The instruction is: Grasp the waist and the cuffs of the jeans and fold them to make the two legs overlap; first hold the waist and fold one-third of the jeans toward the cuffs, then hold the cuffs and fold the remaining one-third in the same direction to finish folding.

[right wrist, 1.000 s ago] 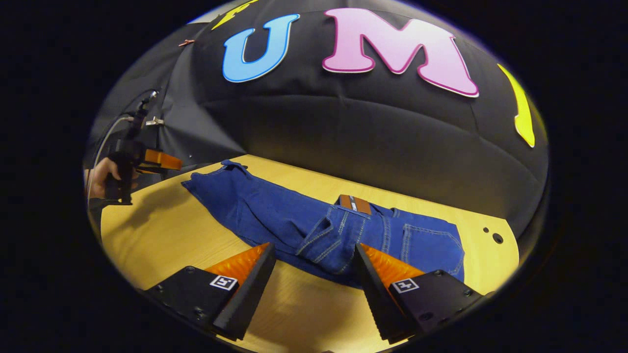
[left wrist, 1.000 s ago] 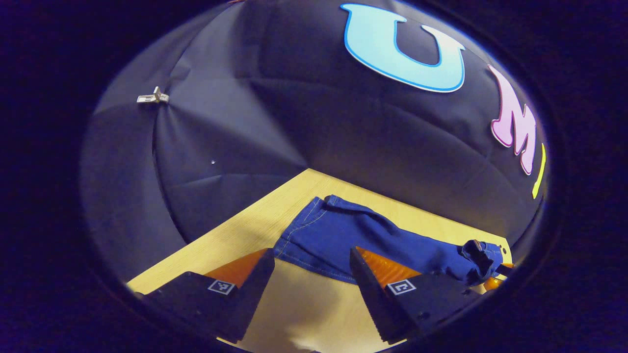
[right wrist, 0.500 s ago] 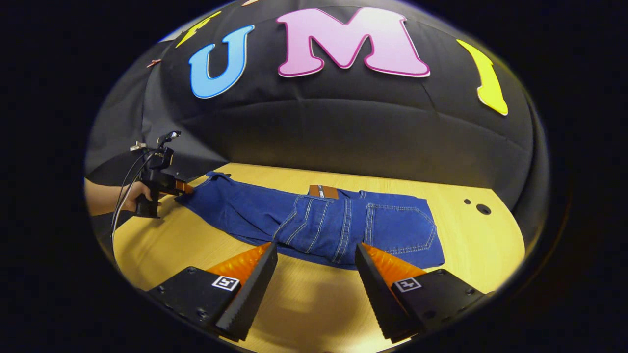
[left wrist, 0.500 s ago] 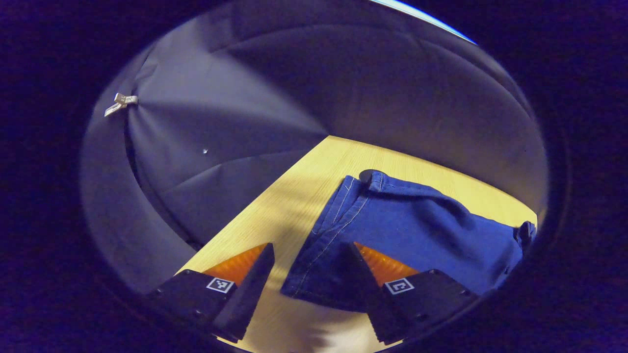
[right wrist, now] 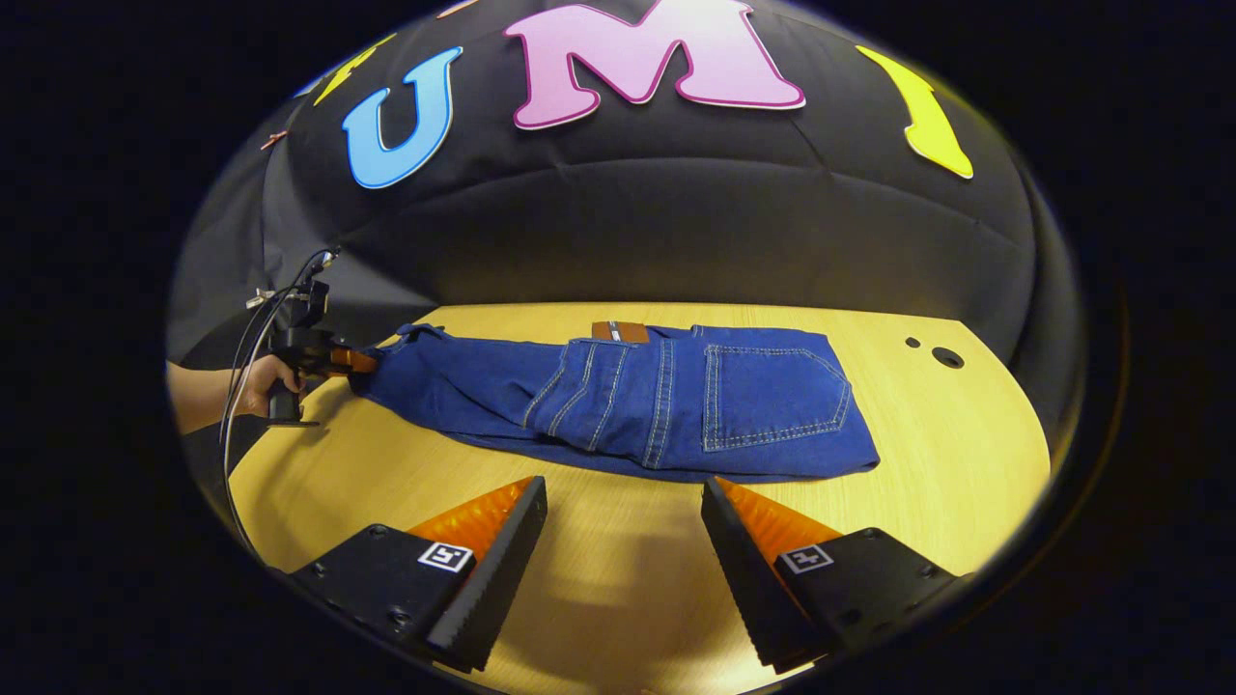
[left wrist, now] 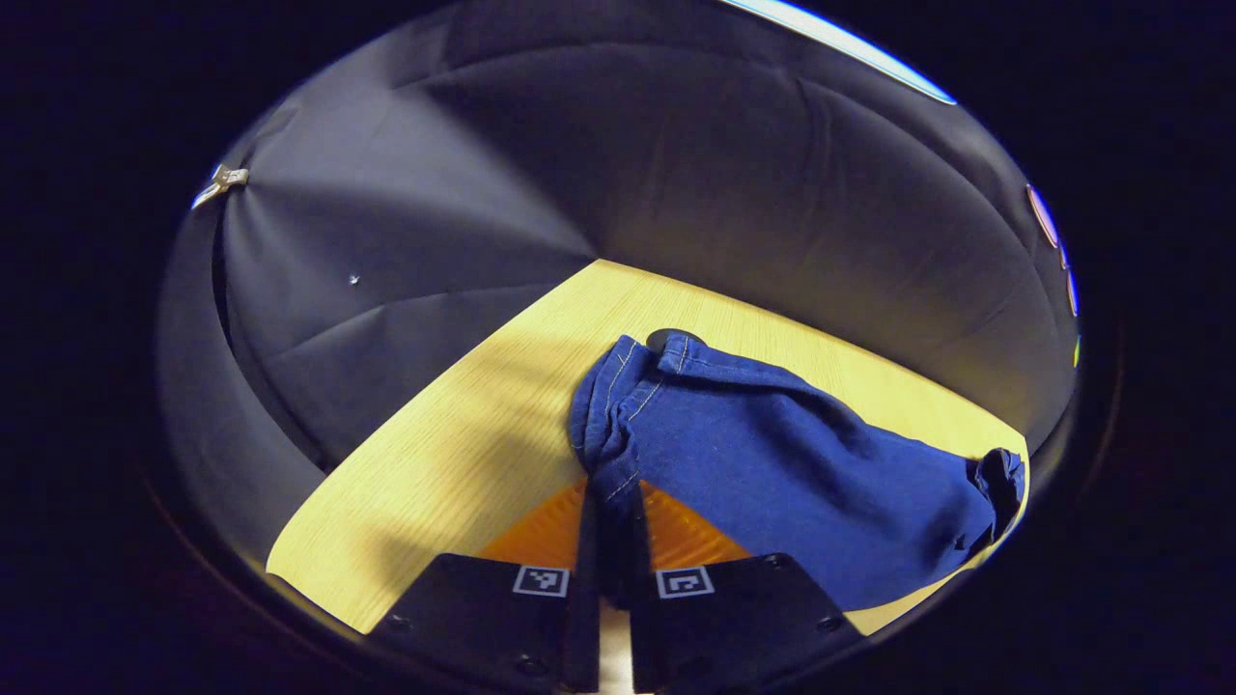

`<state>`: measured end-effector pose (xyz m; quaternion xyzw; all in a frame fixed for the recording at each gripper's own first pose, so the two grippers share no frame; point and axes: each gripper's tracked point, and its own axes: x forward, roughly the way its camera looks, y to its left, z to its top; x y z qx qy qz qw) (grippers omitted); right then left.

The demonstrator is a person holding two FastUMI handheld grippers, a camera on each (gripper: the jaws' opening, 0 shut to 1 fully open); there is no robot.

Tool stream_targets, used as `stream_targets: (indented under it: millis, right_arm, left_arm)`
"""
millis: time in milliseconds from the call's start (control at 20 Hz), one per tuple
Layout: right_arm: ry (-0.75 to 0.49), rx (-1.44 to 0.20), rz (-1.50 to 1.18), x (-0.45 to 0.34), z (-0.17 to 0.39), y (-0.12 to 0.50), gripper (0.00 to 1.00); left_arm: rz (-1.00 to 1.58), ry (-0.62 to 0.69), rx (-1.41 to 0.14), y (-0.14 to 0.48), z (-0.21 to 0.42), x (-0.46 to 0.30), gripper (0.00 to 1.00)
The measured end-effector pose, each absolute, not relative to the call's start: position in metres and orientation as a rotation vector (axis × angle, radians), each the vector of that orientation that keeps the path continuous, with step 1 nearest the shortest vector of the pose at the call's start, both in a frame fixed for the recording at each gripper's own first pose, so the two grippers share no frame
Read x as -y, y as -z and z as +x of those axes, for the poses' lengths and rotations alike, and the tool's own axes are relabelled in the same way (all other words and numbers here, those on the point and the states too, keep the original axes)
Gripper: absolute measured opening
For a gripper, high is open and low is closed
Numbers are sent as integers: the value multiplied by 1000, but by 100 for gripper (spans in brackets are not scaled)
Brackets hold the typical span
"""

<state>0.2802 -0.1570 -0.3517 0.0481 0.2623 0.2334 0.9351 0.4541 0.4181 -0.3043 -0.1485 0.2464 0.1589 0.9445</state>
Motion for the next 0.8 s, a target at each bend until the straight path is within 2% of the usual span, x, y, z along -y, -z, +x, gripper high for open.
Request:
stream_targets:
  millis: [50, 150, 400, 600, 800]
  right_arm:
    - [-476, -533, 96, 158, 281, 351, 99]
    - [-472, -521, 94, 158, 282, 346, 99]
    - [-418, -491, 103, 187, 297, 326, 99]
    - [-347, -457, 103, 232, 311, 299, 98]
    - [-276, -463, 101, 277, 315, 281, 98]
  left_arm:
    - [-315, -310, -492, 304, 455, -415, 12]
    - [-358, -284, -482, 302, 456, -413, 7]
    - [-355, -258, -349, 240, 442, -396, 6]
    - [-294, -173, -254, 155, 412, -346, 6]
    - [-286, -96, -241, 99, 393, -281, 6]
